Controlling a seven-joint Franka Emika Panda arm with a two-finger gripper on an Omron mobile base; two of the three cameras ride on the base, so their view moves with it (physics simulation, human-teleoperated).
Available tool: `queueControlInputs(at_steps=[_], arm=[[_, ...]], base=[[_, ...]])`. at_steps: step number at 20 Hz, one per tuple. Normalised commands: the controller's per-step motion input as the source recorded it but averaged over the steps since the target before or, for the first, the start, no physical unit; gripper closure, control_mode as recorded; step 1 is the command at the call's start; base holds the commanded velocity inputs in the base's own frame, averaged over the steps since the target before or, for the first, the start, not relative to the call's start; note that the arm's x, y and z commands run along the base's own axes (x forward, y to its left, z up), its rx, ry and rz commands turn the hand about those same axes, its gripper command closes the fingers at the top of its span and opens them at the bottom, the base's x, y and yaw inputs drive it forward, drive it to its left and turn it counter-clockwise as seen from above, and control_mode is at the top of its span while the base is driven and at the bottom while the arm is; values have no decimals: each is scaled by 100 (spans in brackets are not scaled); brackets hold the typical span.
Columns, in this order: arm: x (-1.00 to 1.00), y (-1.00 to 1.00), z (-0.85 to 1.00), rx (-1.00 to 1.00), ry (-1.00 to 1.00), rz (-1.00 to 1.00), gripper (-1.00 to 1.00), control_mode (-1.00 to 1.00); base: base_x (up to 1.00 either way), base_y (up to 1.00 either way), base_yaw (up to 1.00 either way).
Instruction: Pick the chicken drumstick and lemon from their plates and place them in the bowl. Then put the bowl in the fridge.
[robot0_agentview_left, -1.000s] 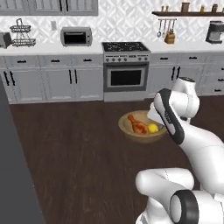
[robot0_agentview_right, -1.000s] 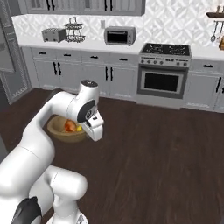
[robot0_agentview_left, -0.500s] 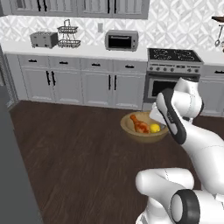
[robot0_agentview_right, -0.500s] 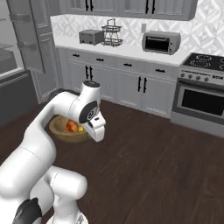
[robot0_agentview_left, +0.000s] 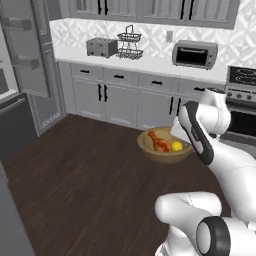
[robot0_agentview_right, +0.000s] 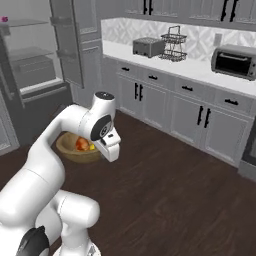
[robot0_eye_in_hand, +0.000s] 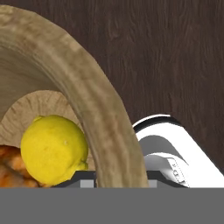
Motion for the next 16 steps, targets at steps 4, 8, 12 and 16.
queueControlInputs(at_steps=[4,8,12,16], arm=[[0,0,0,0,0,0,100,100],[0,0,0,0,0,0,100,100],[0,0,0,0,0,0,100,100],[0,0,0,0,0,0,100,100]], base=[[100,0,42],[100,6,27],[100,4,27],[100,2,32]])
